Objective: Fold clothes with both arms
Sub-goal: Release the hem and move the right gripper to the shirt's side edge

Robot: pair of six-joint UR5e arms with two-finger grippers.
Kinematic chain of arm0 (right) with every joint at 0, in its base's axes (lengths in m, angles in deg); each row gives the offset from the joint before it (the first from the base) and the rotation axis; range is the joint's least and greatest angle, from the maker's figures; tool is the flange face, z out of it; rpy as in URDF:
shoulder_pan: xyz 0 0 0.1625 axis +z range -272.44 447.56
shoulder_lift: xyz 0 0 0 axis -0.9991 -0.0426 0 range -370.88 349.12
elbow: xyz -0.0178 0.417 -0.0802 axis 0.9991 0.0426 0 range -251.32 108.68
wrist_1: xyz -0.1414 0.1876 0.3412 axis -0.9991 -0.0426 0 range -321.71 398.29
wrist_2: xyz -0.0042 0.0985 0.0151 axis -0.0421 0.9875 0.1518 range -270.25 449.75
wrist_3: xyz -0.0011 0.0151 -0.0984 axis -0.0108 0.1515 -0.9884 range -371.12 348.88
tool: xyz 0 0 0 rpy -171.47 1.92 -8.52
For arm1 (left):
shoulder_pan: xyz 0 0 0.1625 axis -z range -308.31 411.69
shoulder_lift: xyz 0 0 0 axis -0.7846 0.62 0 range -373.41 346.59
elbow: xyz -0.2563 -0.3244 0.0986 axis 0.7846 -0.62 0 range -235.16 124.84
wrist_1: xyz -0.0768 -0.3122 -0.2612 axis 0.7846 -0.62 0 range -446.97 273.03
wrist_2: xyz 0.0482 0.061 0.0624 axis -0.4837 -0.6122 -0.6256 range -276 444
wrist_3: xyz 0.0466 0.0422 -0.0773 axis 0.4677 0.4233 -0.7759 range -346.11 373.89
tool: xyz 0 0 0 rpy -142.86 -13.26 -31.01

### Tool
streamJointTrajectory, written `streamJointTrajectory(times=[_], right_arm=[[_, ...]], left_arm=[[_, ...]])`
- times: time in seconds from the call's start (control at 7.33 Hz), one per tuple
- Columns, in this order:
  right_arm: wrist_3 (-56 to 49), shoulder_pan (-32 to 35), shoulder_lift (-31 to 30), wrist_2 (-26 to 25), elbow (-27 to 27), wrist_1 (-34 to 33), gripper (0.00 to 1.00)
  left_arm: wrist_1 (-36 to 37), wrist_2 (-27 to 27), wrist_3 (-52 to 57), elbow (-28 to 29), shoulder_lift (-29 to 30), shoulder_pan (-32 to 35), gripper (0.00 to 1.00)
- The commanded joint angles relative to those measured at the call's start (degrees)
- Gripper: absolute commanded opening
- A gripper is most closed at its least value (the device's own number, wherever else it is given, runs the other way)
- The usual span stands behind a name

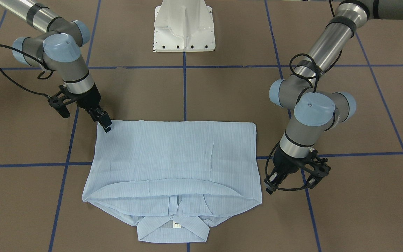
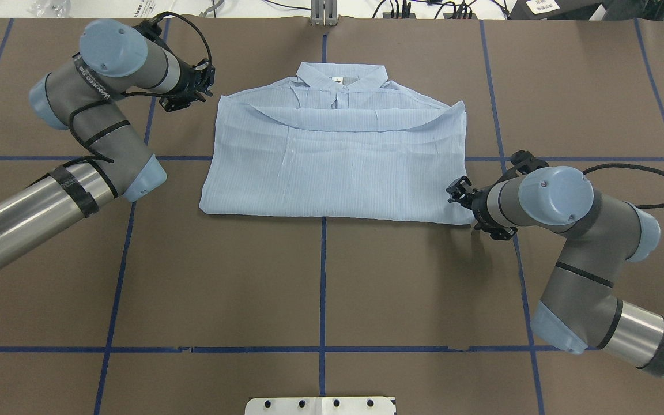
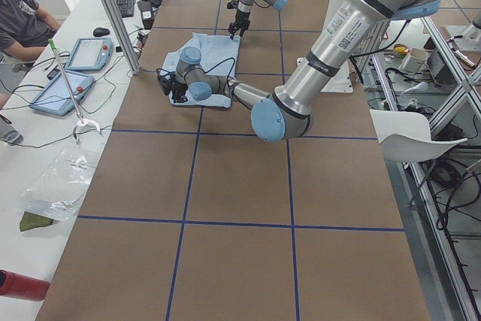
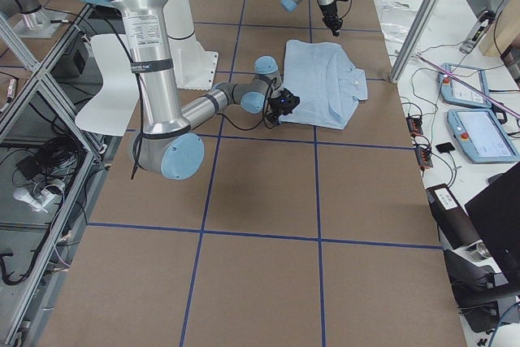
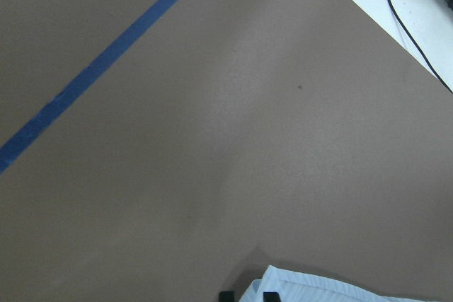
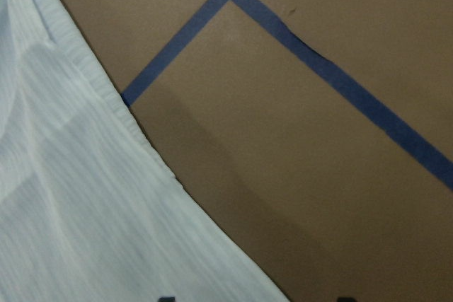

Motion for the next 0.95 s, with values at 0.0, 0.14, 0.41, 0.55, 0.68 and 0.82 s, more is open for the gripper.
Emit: streamJointTrajectory(times=[0.0, 0.14, 0.41, 0.55, 0.68, 0.82], right_arm=[[0.6, -0.1, -0.1, 0.6, -0.4, 0.0, 0.0], [0.6, -0.1, -0.1, 0.8, -0.6, 0.0, 0.0], [0.7, -1.3, -3.2, 1.8, -5.6, -0.5, 0.0], [0.8, -3.9, -7.8, 2.7, -11.4, -0.5, 0.0], [1.0, -7.5, -11.6, 3.6, -17.3, -0.9, 0.0], [1.3, -10.0, -15.4, 9.2, -22.9, -1.2, 0.0]], left_arm=[[-0.1, -0.1, -0.1, 0.0, 0.0, 0.0, 0.26], [-0.1, -0.1, -0.4, 0.0, 0.0, 0.0, 0.26], [-0.1, 0.0, -0.6, -0.4, 0.1, 0.0, 0.26], [-0.1, 0.0, -0.6, -0.8, 0.0, 0.0, 0.26], [-0.2, 0.0, -0.6, -0.9, 0.0, 0.0, 0.26], [-0.2, 0.0, -0.6, -1.3, 0.0, 0.0, 0.26]])
